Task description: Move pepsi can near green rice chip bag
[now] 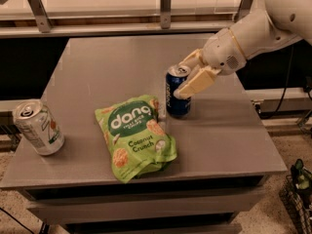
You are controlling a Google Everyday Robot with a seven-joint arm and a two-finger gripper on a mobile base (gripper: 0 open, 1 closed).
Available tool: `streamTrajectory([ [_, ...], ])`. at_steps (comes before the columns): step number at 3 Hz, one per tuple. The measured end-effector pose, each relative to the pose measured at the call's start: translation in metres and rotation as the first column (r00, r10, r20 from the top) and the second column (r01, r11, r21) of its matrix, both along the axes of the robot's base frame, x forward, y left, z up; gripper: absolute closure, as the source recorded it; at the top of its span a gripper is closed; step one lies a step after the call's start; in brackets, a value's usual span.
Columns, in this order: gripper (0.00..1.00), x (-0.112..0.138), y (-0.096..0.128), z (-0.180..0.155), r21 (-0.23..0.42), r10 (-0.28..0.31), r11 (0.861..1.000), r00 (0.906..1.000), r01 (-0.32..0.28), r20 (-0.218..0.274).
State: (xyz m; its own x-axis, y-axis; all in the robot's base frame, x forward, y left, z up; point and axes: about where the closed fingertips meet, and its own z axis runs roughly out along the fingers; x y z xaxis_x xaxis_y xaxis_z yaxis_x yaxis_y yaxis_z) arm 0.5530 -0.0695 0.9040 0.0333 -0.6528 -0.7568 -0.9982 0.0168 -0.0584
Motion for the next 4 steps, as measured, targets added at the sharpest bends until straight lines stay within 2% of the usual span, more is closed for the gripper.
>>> streamTrajectory([
  [1, 1.0, -0.007, 0.011, -0.005, -0.004, 0.043, 0.999, 0.9991, -0.043, -0.002],
  [2, 0.92, -0.012, 0.018, -0.007, -0.008, 0.067, 0.998, 0.9977, -0.067, -0.001],
  [4, 0.45, -0.015, 0.022, -0.008, -0.013, 0.08, 0.997, 0.9967, -0.08, 0.005],
])
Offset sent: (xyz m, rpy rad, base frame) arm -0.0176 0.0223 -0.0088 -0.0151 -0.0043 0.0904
